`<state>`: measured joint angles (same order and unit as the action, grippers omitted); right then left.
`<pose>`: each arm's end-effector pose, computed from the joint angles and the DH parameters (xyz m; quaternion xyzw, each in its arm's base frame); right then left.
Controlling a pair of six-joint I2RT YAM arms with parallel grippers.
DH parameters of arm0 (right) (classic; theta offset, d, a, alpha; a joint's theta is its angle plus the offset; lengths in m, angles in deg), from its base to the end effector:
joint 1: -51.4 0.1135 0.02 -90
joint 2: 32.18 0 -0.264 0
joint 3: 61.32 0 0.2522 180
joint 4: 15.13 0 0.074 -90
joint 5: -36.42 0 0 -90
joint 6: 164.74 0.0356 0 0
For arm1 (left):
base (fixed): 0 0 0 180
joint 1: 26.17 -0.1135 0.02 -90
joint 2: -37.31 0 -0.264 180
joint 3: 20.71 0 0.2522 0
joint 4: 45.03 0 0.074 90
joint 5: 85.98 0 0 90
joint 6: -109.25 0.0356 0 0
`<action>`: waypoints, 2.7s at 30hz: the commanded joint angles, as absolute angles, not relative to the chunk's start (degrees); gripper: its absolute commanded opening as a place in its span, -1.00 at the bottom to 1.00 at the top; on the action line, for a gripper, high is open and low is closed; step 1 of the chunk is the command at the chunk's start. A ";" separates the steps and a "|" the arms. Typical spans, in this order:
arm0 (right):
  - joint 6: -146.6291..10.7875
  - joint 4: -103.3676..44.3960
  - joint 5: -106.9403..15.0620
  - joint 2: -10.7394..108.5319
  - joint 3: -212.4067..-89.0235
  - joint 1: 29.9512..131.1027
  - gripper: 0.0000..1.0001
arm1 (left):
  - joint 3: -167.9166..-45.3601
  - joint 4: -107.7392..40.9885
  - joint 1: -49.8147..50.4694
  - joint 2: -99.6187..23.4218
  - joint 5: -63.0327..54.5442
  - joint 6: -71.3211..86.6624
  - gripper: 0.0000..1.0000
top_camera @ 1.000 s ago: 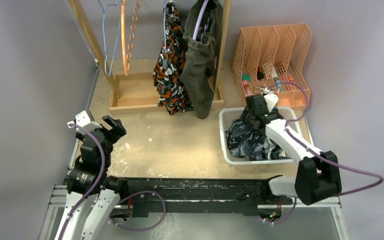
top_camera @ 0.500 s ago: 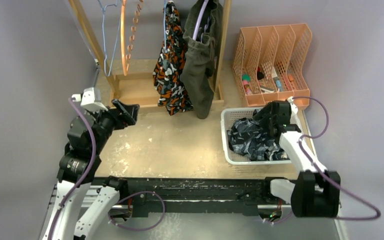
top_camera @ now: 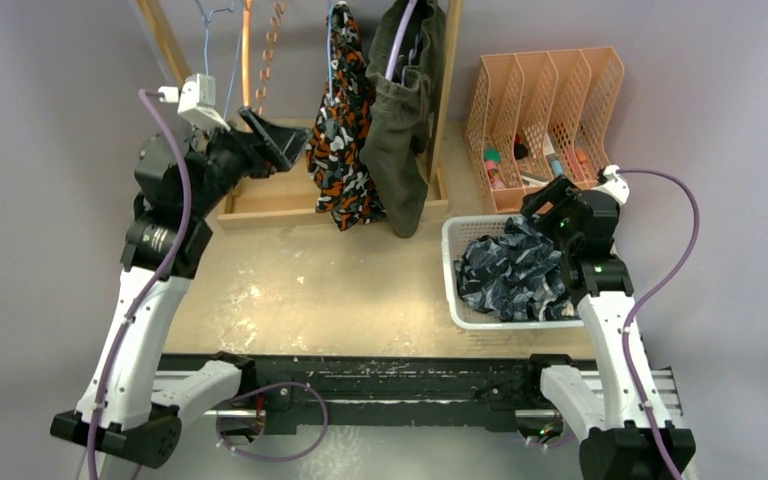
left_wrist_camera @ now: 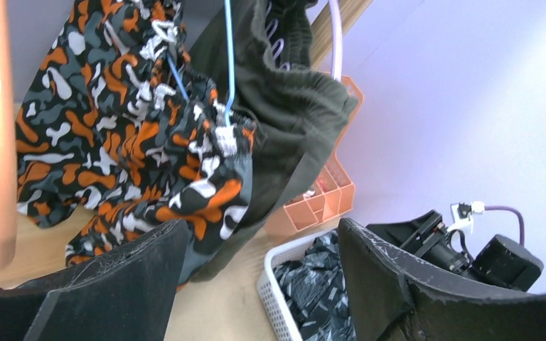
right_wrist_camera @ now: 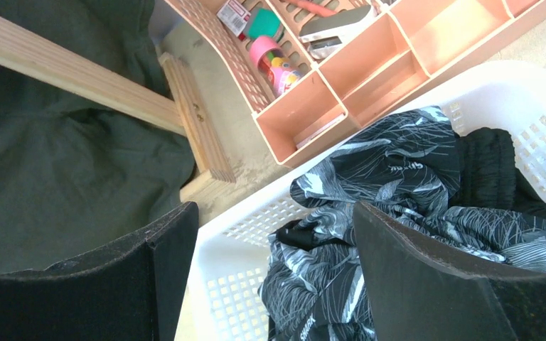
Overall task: Remove the shorts from the hanger
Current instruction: Place the shorts in the basket, then pick up the hanger from the clothes rod.
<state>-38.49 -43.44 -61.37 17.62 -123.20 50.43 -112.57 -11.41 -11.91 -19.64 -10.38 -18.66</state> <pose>0.2010 -0.0082 0.3374 0.2933 0.7433 0.1297 0.5871 0.1832 -0.0557 0.4816 -0.0544 0.6972 -0.3906 0.5986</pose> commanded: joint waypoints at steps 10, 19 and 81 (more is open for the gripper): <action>-43.07 -43.05 -56.39 16.54 -125.15 50.43 0.62 | -135.24 -0.81 0.02 -38.28 14.40 -5.87 0.43; -43.00 -44.41 -54.98 16.42 -124.90 50.48 0.62 | -140.79 2.50 3.78 -47.21 29.34 -2.23 0.34; -46.16 -43.33 -45.51 20.78 -123.88 50.43 0.65 | -129.05 0.92 4.24 -28.77 22.56 7.21 -1.00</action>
<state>-45.22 -45.82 -47.34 20.26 -123.40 50.43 -128.95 -0.20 3.98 -34.55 22.08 6.56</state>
